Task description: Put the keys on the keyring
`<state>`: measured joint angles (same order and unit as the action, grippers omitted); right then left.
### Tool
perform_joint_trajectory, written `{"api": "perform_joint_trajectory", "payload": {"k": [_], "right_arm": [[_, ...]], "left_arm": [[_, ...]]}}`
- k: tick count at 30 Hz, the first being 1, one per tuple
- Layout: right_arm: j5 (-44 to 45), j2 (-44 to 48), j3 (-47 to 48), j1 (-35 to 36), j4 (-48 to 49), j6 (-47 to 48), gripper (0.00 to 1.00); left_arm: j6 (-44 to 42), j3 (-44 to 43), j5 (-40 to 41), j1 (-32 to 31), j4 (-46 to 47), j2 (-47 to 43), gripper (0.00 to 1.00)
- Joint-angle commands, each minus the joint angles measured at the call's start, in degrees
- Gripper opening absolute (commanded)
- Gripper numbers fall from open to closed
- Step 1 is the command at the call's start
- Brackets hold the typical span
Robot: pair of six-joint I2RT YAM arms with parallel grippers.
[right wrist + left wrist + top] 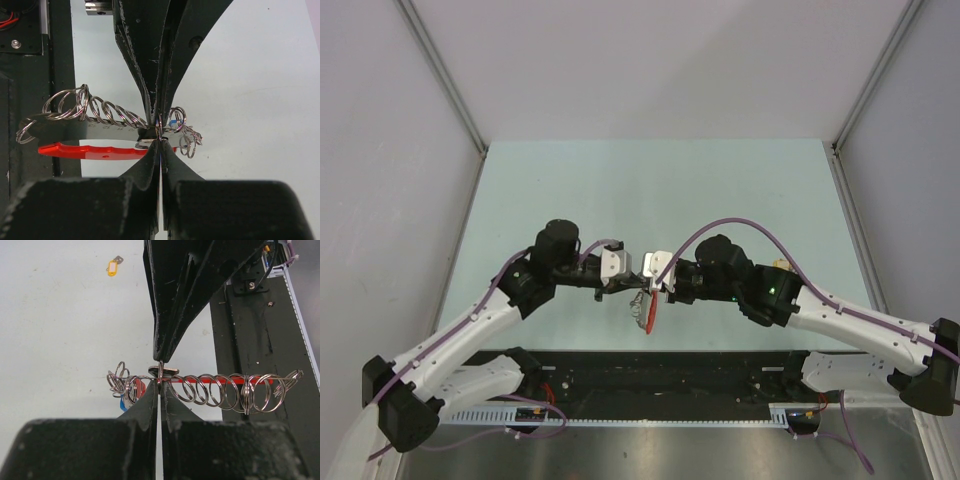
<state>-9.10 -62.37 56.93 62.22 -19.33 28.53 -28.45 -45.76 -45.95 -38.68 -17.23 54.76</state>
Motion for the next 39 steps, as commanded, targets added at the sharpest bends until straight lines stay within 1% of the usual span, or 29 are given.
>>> {"api": "perform_joint_trajectory", "payload": {"k": [1,8,13,14,15,18,23,26,30,33,34,39], "right_arm": [[-0.7,0.8,2.7,0.6,4.9,-0.8,0.0],[-0.3,0.9,2.7,0.7,5.5,-0.9,0.0],[0.2,0.8,2.8,0.7,6.0,-0.9,0.0],[0.8,0.9,2.8,0.7,5.9,-1.1,0.03],[1.2,1.7,2.8,0.7,5.9,-1.2,0.12],[2.3,3.8,2.7,0.7,4.7,-1.9,0.23],[5.8,6.0,2.7,-0.1,0.3,-2.7,0.25],[3.7,6.5,2.5,-1.6,-1.3,-3.1,0.25],[1.5,7.3,1.4,-3.5,-2.2,-3.8,0.26],[-2.4,8.8,-0.4,-6.2,-1.9,-4.5,0.28],[-4.7,9.2,-0.8,-6.7,-1.6,-4.8,0.28],[-9.9,9.3,-3.2,-8.7,0.9,-5.2,0.32]], "left_arm": [[-0.1,-2.1,-2.8,-1.1,0.7,1.0,0.0],[-0.8,-3.5,-0.8,-1.7,-2.0,2.5,0.0],[-0.2,-3.6,-0.9,-2.1,-1.5,2.6,0.0],[0.6,-3.4,-0.8,-2.1,-1.1,2.5,0.0],[0.9,-2.9,-0.9,-2.1,0.3,2.2,0.0],[3.0,-1.8,-1.2,-2.1,3.3,1.7,0.0],[7.1,-0.5,-2.0,-2.1,7.7,1.6,0.0],[8.6,0.1,-2.6,-2.1,9.8,1.7,0.0],[8.9,0.2,-2.0,-2.1,10.1,1.6,0.0],[9.1,0.4,-1.7,-2.1,10.5,1.3,0.0],[9.3,0.6,-1.7,-2.1,10.6,1.3,0.0],[9.7,0.7,-2.6,-2.1,11.4,1.7,0.0]]}}
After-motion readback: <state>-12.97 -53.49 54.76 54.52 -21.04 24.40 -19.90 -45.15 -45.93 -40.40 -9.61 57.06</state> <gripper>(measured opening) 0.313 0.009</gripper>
